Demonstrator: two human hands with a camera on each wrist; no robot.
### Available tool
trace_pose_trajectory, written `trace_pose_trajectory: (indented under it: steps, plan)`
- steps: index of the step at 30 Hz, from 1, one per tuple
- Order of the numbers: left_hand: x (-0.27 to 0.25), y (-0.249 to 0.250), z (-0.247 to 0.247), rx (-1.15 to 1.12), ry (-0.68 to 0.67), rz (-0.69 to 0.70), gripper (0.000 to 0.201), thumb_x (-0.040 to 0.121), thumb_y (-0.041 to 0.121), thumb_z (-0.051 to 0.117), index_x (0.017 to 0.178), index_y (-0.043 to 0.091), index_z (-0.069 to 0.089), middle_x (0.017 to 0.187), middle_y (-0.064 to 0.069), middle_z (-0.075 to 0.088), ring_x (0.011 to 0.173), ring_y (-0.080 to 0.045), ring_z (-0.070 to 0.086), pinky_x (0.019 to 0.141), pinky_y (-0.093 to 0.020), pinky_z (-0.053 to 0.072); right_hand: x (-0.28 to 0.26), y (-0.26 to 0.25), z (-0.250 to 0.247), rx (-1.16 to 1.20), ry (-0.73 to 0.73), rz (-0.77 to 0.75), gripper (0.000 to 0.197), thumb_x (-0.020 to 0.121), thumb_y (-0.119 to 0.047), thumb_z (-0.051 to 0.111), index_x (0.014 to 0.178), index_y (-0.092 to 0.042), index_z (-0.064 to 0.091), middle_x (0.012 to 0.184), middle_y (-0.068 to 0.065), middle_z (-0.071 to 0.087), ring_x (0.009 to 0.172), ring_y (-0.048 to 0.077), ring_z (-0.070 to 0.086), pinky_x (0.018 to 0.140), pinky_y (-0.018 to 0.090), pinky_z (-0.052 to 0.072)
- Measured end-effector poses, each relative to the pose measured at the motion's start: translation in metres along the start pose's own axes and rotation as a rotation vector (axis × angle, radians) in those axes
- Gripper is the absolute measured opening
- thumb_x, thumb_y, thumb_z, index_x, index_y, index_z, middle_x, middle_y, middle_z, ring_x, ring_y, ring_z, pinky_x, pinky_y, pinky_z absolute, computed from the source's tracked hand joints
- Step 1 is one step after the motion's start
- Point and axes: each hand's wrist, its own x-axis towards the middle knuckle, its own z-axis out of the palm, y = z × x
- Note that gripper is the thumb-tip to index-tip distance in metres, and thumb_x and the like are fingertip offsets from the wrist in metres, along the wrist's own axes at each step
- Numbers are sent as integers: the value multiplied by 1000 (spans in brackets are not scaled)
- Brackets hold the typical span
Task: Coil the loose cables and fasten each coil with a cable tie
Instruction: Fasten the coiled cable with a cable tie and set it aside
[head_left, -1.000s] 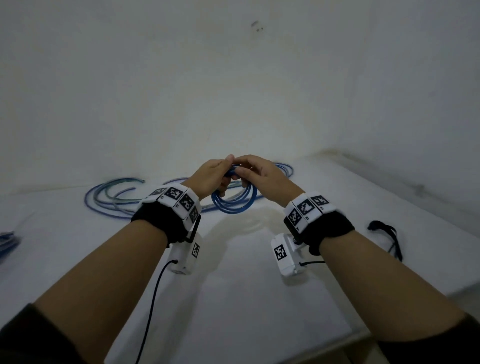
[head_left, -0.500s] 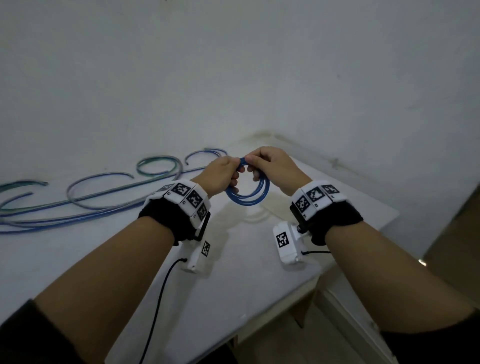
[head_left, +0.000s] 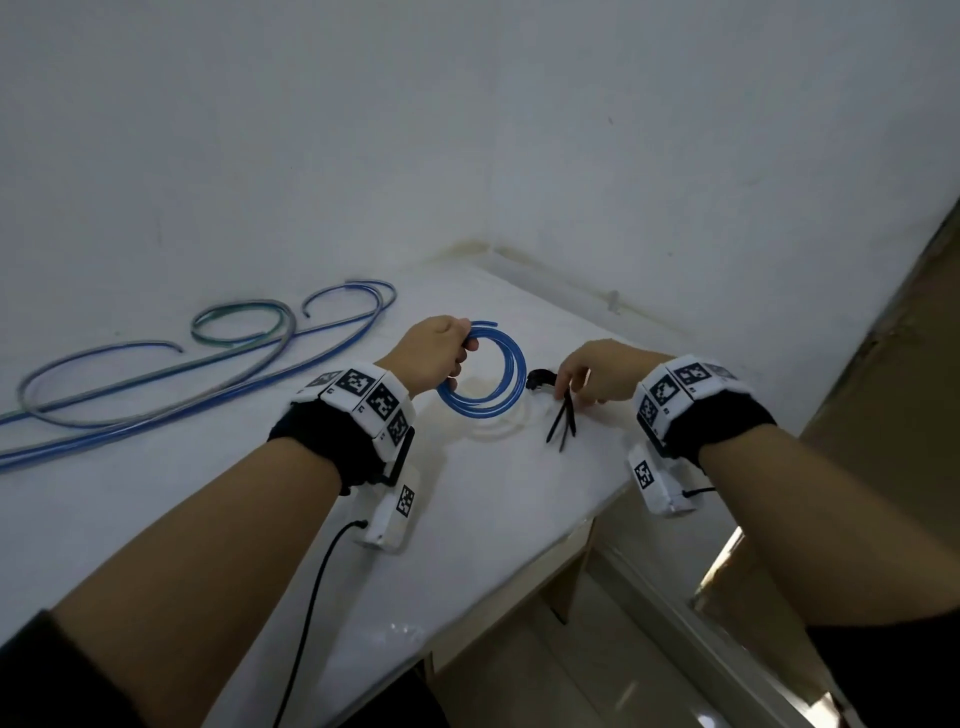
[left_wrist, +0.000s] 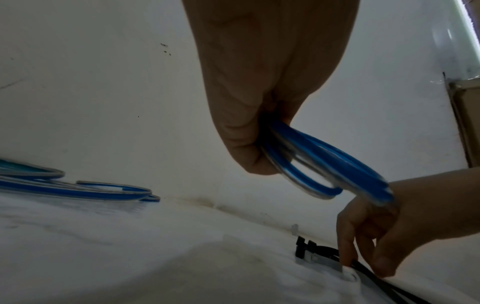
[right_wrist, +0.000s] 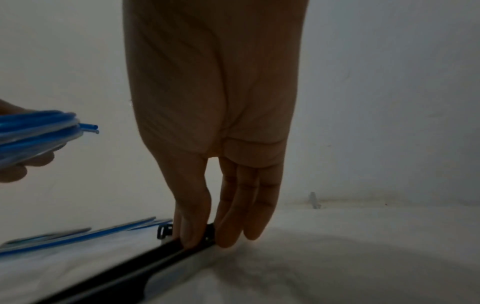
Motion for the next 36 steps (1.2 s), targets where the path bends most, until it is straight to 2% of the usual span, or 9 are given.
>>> trace_pose_trajectory:
  steps: [4, 8, 11, 14, 18, 23, 28, 32, 36]
  plan:
    - [2, -1, 2, 30, -10, -5, 34, 99, 22, 30, 72, 12, 48, 61, 0, 34, 51, -14, 31, 52, -27, 34, 4, 4, 6, -12, 67, -50, 18, 79, -4, 65, 92, -15, 73, 77, -3, 62, 76, 14, 57, 78, 30, 50]
    - [4, -2, -2, 47, 16, -4, 35, 99, 23, 29, 73, 12, 49, 62, 0, 35, 51, -14, 32, 51, -26, 35, 7, 8, 6, 114, 102, -84, 12, 82, -5, 65, 89, -10, 72, 70, -4, 66, 56, 2, 60, 71, 23, 52]
    - [4, -2, -7, 55, 32, -2, 36, 100, 23, 29, 72, 12, 49, 62, 0, 35, 51, -14, 32, 52, -26, 35, 9, 8, 4, 154, 142, -102, 8, 83, -11, 68, 89, -11, 72, 70, -5, 65, 45, -5, 55, 63, 18, 50]
    - [3, -3, -12, 54, 62, -2, 36, 100, 23, 29, 72, 11, 49, 62, 0, 35, 51, -14, 32, 51, -26, 34, 6, 3, -1, 239, 198, -126, 5, 83, -12, 68, 85, -9, 71, 73, 4, 64, 49, 4, 54, 53, 11, 46]
    - [3, -6, -24, 54, 109, -19, 36, 99, 23, 29, 70, 11, 47, 61, -1, 34, 50, -14, 31, 50, -27, 33, 5, -13, -6, 572, 249, -170, 7, 88, -13, 62, 82, -12, 65, 78, 6, 64, 60, 12, 57, 63, 22, 52]
    - [-4, -12, -50, 109, 219, 1, 37, 99, 23, 30, 69, 12, 49, 62, -2, 38, 52, -17, 35, 51, -28, 36, 4, -58, -11, 1036, 278, -307, 11, 94, -7, 51, 83, -8, 55, 77, 7, 64, 52, 9, 57, 56, 21, 50]
    - [-21, -20, -88, 220, 353, 27, 36, 98, 22, 30, 69, 13, 49, 63, -3, 44, 52, -21, 43, 59, -32, 42, 14, -121, -10, 1324, 184, -498, 14, 97, -4, 42, 86, -7, 51, 81, 10, 64, 59, 13, 63, 61, 23, 55]
    - [-41, -28, -124, 230, 501, 67, 34, 99, 24, 30, 71, 16, 49, 66, 0, 46, 63, -24, 45, 68, -35, 40, 24, -178, 2, 1310, 32, -596, 13, 96, -3, 42, 89, -5, 52, 84, 13, 65, 63, 17, 66, 63, 25, 56]
    - [-63, -35, -162, 230, 621, 137, 34, 98, 23, 31, 72, 15, 51, 66, 1, 47, 70, -23, 44, 71, -35, 38, 34, -229, 17, 1170, -5, -632, 9, 95, -1, 47, 90, -2, 54, 80, 14, 66, 61, 15, 68, 62, 24, 58]
